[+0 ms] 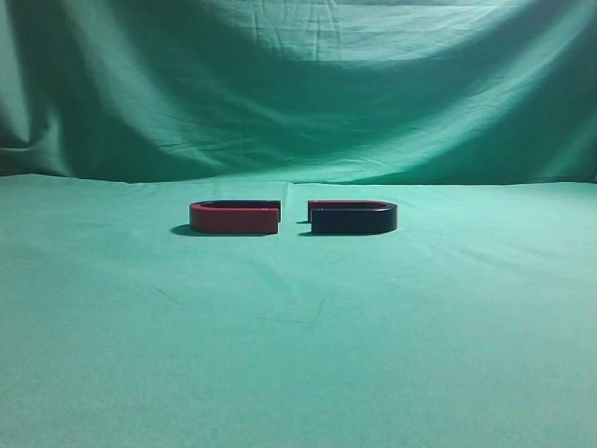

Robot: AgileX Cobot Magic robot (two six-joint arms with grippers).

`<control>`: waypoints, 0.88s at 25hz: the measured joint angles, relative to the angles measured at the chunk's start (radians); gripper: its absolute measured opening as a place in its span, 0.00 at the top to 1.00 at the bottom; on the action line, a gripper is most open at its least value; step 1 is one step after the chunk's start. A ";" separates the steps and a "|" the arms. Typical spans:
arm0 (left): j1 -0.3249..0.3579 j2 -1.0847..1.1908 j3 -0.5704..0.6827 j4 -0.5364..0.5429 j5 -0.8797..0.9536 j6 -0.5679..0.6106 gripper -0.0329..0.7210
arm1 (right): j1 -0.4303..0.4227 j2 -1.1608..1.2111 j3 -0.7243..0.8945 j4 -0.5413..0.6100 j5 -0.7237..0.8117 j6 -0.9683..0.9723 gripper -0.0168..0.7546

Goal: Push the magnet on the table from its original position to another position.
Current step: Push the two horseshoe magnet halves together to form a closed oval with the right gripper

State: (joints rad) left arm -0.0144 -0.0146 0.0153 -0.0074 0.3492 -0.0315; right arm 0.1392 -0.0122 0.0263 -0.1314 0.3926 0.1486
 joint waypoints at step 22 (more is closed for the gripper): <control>0.000 0.000 0.000 0.000 0.000 0.000 0.46 | 0.000 0.000 0.000 -0.002 0.000 0.000 0.98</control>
State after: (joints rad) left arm -0.0144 -0.0146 0.0153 -0.0074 0.3492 -0.0315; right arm 0.1392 -0.0122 0.0263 -0.1335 0.3926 0.1486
